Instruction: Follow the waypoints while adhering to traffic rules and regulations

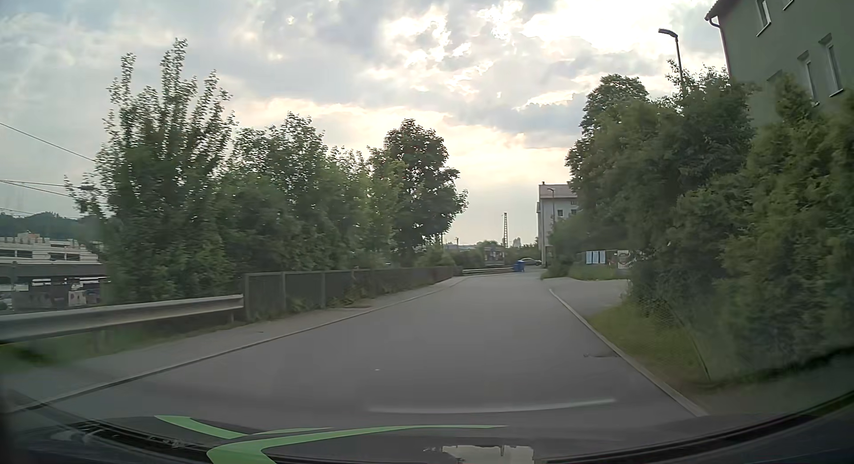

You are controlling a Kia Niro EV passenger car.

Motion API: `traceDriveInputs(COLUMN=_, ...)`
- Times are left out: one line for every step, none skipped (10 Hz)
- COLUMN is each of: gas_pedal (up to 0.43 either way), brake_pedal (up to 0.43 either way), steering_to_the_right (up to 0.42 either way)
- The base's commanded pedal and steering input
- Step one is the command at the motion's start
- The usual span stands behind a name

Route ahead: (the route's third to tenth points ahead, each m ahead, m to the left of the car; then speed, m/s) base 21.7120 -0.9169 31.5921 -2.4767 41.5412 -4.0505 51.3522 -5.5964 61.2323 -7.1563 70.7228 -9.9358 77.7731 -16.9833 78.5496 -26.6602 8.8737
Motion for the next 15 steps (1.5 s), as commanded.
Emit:
traceDriveInputs(gas_pedal=0.197, brake_pedal=0.000, steering_to_the_right=0.111)
traceDriveInputs(gas_pedal=0.197, brake_pedal=0.000, steering_to_the_right=0.100)
traceDriveInputs(gas_pedal=0.197, brake_pedal=0.000, steering_to_the_right=0.089)
traceDriveInputs(gas_pedal=0.197, brake_pedal=0.000, steering_to_the_right=0.076)
traceDriveInputs(gas_pedal=0.197, brake_pedal=0.000, steering_to_the_right=0.063)
traceDriveInputs(gas_pedal=0.197, brake_pedal=0.000, steering_to_the_right=0.051)
traceDriveInputs(gas_pedal=0.197, brake_pedal=0.000, steering_to_the_right=0.034)
traceDriveInputs(gas_pedal=0.197, brake_pedal=0.000, steering_to_the_right=0.021)
traceDriveInputs(gas_pedal=0.197, brake_pedal=0.000, steering_to_the_right=0.009)
traceDriveInputs(gas_pedal=0.197, brake_pedal=0.000, steering_to_the_right=0.001)
traceDriveInputs(gas_pedal=0.197, brake_pedal=0.000, steering_to_the_right=0.001)
traceDriveInputs(gas_pedal=0.197, brake_pedal=0.000, steering_to_the_right=0.001)
traceDriveInputs(gas_pedal=0.197, brake_pedal=0.000, steering_to_the_right=0.000)
traceDriveInputs(gas_pedal=0.197, brake_pedal=0.000, steering_to_the_right=0.000)
traceDriveInputs(gas_pedal=0.197, brake_pedal=0.000, steering_to_the_right=0.000)
